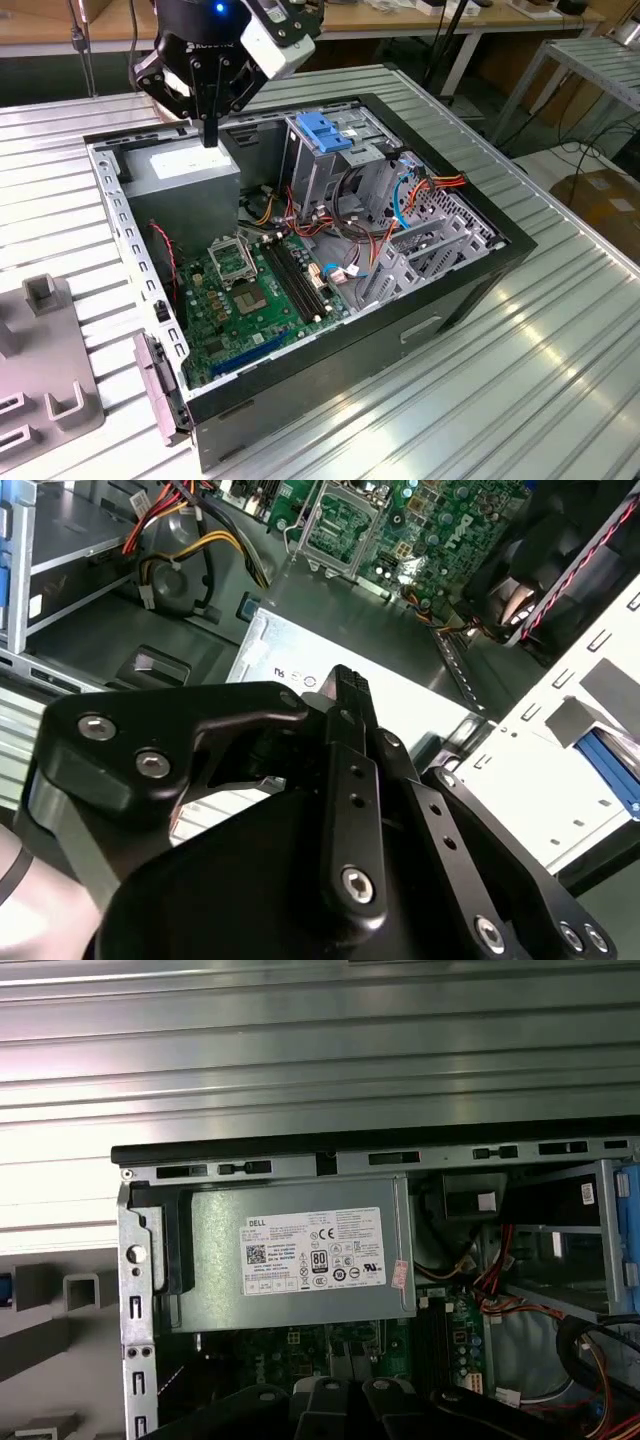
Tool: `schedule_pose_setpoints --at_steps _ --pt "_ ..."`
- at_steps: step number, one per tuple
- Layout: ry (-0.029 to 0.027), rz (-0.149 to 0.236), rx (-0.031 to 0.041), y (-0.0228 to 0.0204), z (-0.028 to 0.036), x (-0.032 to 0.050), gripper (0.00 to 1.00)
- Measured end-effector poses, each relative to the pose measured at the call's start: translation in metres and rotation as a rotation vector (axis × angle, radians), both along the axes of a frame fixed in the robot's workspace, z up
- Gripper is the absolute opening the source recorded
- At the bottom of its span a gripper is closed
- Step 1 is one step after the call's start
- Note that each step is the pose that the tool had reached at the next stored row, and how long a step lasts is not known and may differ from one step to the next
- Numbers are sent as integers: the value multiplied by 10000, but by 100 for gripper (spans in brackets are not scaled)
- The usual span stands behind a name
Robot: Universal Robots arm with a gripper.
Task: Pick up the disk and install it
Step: 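Reach for the disk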
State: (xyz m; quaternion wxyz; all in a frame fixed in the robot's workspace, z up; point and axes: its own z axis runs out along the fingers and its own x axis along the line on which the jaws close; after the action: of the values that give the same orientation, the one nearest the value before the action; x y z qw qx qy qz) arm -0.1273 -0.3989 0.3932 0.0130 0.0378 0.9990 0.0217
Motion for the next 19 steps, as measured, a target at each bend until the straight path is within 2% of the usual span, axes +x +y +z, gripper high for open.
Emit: schedule_pose_setpoints --at_steps 19 --pt "0 0 0 0 -2 -177 10"
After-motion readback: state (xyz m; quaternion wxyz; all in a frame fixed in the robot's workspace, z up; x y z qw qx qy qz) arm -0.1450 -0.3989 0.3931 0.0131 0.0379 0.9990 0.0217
